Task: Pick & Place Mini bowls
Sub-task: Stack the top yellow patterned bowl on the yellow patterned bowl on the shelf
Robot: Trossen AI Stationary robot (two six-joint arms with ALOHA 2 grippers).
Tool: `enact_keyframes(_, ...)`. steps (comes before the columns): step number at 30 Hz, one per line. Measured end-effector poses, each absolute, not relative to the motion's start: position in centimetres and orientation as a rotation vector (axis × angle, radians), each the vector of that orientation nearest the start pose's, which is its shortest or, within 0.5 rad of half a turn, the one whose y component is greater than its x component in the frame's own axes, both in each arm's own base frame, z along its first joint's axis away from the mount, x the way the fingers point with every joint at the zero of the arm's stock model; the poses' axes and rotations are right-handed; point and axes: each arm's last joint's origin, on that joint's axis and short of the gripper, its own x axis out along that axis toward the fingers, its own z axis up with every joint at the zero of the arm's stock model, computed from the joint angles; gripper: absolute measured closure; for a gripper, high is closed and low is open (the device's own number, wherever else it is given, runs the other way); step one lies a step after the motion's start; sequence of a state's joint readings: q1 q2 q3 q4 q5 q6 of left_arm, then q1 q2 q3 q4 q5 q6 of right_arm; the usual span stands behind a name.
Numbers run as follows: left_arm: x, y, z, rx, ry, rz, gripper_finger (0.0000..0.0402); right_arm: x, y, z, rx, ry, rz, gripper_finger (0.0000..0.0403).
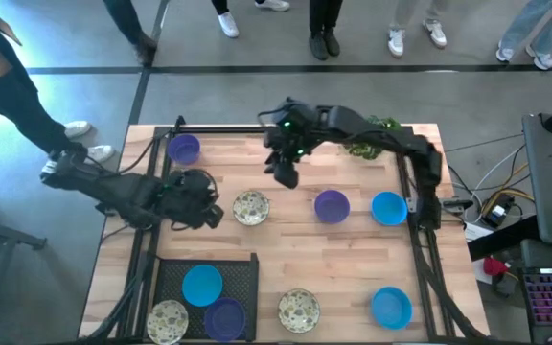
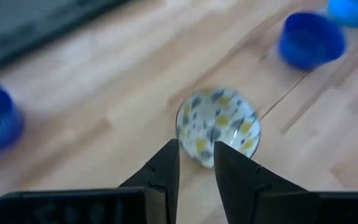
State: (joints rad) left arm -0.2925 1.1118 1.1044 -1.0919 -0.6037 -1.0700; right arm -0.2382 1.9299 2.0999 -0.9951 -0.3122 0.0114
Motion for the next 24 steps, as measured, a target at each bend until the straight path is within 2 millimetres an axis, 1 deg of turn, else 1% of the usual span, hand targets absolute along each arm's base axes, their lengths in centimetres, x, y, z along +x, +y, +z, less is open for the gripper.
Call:
enact_keyframes(5,19.4,-2.4,29.1,-0.688,0.826,0.823,0.0310,37.2,-8.1,40.3,0.181,0.747,0.083,0.0263)
enact_keyframes(7,19.8,-1.9,28.3,-0.749,0.842,0.837,0.0310,36.5,-7.9,40.7,0.167,0.737,0.088,0.0266)
enact_keyframes(11,20.7,-1.1,26.9,-0.813,0.829,0.852,0.0310,35.1,-7.5,41.3,0.149,0.726,0.097,0.0273)
enact_keyframes(16,21.8,-0.3,25.5,-0.866,0.782,0.874,0.0310,34.0,-7.2,41.6,0.163,0.721,0.091,0.0281)
enact_keyframes(20,22.5,0.1,24.2,-0.878,0.782,0.888,0.0310,33.3,-7.1,41.7,0.176,0.721,0.087,0.0286)
enact_keyframes(24,23.0,0.4,22.5,-0.896,0.790,0.895,0.0310,33.1,-6.9,41.8,0.181,0.716,0.087,0.0289)
